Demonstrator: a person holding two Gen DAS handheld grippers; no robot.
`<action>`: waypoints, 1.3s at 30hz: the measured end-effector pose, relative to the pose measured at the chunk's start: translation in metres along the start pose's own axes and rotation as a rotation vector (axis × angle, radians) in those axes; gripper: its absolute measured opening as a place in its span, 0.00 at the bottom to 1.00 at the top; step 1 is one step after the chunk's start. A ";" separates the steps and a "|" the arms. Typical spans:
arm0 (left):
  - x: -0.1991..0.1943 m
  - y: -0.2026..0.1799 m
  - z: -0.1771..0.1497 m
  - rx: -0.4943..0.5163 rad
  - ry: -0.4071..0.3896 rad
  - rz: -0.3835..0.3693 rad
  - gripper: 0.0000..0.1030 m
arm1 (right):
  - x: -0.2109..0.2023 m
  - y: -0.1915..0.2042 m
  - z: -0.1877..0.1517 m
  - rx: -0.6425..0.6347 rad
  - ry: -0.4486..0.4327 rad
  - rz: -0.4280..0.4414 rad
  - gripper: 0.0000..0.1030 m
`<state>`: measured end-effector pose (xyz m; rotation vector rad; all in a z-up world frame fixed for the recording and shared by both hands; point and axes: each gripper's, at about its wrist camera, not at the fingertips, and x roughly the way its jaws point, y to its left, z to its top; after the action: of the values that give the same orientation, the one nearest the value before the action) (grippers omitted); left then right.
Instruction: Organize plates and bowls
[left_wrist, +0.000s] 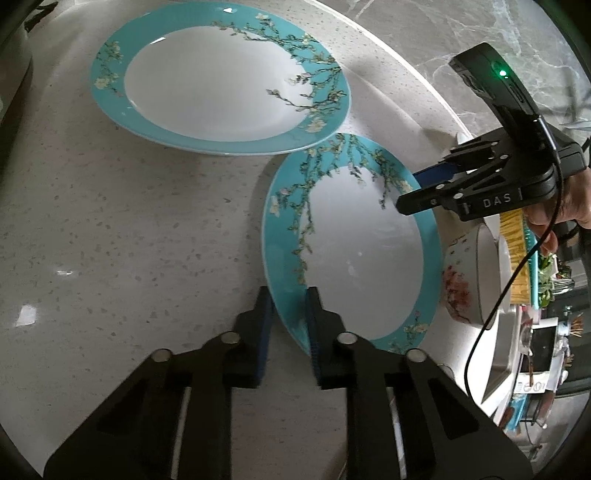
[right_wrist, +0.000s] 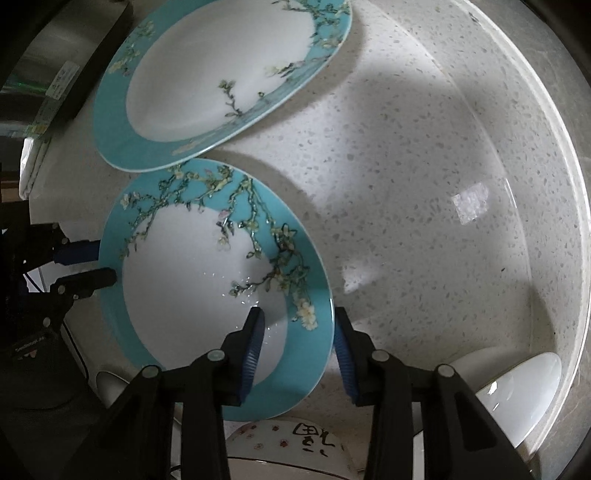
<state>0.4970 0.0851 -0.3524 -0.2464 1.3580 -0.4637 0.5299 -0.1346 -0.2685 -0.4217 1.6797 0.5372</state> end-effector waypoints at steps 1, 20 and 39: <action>0.000 0.000 0.000 0.001 -0.001 0.001 0.14 | -0.001 0.000 -0.001 0.007 -0.002 0.001 0.39; -0.006 0.010 -0.003 -0.036 0.021 -0.024 0.10 | 0.006 -0.033 -0.020 0.097 -0.051 0.031 0.30; -0.015 0.021 -0.016 -0.122 0.073 -0.073 0.10 | -0.003 -0.038 -0.011 0.117 -0.024 0.034 0.28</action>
<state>0.4833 0.1123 -0.3518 -0.3833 1.4542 -0.4550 0.5426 -0.1727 -0.2688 -0.3013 1.6879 0.4647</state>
